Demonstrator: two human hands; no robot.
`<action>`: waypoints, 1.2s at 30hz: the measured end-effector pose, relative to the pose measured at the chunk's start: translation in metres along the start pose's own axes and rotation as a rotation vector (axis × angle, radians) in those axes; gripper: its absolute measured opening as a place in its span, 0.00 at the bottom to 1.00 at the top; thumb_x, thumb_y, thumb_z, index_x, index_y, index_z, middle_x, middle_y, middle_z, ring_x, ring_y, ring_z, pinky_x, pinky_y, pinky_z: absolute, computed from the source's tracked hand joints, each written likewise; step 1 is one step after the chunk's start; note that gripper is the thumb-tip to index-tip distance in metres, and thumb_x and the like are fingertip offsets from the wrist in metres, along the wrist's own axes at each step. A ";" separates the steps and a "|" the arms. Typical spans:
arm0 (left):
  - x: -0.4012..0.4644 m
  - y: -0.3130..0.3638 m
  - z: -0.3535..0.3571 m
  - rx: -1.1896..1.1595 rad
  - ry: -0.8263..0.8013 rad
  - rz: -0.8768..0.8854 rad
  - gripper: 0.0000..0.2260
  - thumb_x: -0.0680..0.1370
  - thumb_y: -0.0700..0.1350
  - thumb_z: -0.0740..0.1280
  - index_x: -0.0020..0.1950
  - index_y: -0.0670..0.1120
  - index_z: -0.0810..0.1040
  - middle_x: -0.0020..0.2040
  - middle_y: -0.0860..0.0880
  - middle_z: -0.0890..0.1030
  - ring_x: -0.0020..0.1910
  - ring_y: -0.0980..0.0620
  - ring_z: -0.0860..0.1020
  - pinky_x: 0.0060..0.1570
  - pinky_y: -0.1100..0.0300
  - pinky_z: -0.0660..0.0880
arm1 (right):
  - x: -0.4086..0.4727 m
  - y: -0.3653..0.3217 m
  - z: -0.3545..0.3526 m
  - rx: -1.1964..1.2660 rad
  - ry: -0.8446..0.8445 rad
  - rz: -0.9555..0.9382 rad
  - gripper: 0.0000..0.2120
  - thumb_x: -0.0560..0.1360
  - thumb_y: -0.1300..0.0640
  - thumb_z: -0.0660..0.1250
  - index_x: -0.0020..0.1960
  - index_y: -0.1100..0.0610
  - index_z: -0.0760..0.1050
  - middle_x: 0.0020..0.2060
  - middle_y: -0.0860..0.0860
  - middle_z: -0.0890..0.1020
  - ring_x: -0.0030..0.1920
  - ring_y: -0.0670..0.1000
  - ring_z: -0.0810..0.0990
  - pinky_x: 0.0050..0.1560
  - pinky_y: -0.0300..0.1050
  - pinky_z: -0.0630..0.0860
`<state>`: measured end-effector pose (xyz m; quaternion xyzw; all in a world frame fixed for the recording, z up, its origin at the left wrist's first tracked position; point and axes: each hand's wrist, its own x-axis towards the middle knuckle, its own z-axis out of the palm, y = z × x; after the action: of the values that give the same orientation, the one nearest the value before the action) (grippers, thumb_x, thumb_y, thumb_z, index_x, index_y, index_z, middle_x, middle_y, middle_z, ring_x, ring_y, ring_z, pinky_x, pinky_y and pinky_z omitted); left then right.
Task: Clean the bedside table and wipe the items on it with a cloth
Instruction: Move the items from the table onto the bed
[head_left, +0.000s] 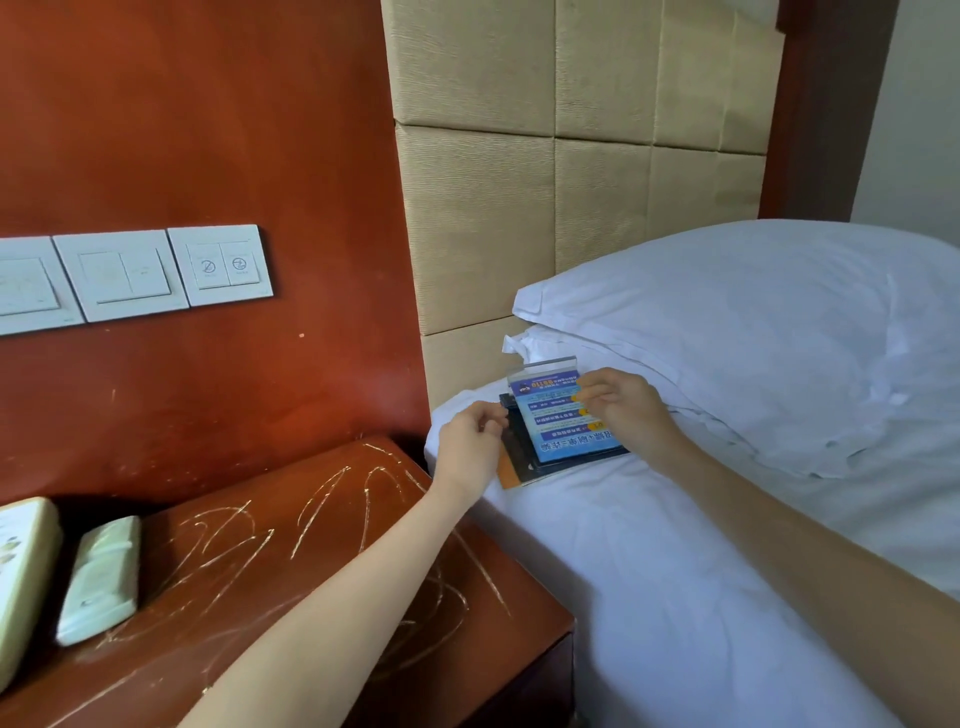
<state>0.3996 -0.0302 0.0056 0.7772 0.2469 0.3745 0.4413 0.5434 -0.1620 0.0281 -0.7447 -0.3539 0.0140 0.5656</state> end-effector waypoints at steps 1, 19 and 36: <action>-0.001 0.004 -0.006 -0.006 0.019 0.014 0.11 0.82 0.37 0.57 0.53 0.43 0.79 0.48 0.49 0.81 0.47 0.52 0.79 0.40 0.72 0.72 | -0.002 -0.004 0.002 0.010 0.006 0.003 0.10 0.73 0.67 0.65 0.50 0.56 0.79 0.43 0.54 0.84 0.44 0.51 0.80 0.43 0.41 0.79; -0.054 -0.014 -0.185 0.121 0.226 -0.033 0.14 0.80 0.36 0.57 0.44 0.47 0.81 0.39 0.49 0.83 0.32 0.55 0.78 0.34 0.65 0.74 | -0.074 -0.107 0.120 0.319 -0.315 -0.064 0.11 0.72 0.68 0.63 0.40 0.56 0.80 0.33 0.50 0.84 0.32 0.44 0.79 0.36 0.32 0.74; -0.153 -0.042 -0.377 0.599 0.356 -0.145 0.11 0.77 0.36 0.58 0.46 0.46 0.79 0.38 0.50 0.82 0.36 0.50 0.80 0.31 0.64 0.74 | -0.144 -0.173 0.268 0.211 -0.544 -0.196 0.08 0.75 0.61 0.66 0.45 0.50 0.81 0.40 0.45 0.82 0.44 0.46 0.81 0.43 0.35 0.75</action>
<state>0.0041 0.0693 0.0380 0.7751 0.4733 0.3828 0.1693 0.2337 0.0019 0.0245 -0.6129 -0.5591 0.1950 0.5231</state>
